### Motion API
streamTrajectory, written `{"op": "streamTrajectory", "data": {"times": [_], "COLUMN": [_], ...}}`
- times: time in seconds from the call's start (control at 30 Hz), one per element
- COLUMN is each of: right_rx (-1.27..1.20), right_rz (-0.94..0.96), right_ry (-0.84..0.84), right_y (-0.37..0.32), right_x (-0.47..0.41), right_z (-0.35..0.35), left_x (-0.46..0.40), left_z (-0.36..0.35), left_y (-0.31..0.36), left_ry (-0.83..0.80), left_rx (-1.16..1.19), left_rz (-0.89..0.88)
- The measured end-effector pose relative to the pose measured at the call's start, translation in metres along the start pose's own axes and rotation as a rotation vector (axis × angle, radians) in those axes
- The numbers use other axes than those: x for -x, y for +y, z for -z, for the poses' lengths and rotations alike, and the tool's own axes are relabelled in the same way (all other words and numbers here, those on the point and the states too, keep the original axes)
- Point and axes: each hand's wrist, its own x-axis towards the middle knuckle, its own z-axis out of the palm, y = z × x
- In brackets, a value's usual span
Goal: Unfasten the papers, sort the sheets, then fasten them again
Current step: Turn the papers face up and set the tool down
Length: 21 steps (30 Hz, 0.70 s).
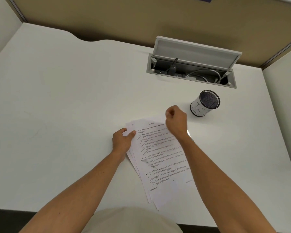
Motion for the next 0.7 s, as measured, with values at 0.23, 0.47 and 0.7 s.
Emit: {"op": "streamTrajectory", "data": {"times": [0.23,0.47,0.7], "right_rx": [-0.183,-0.149,-0.043], "right_rz": [-0.149,-0.245,-0.222], "right_ry": [0.432,0.544,0.491], "right_y": [0.018,0.041,0.051], "right_x": [-0.036,-0.059,-0.066], "right_z": [0.070,0.109,0.115], "left_x": [-0.004,-0.002,0.001], "left_z": [0.000,0.001,0.004], "left_y": [0.000,0.002,0.005], "left_ry": [-0.025,-0.044,-0.055], "left_rx": [0.013,-0.010,0.005], "left_rz": [0.035,0.021,0.026]}}
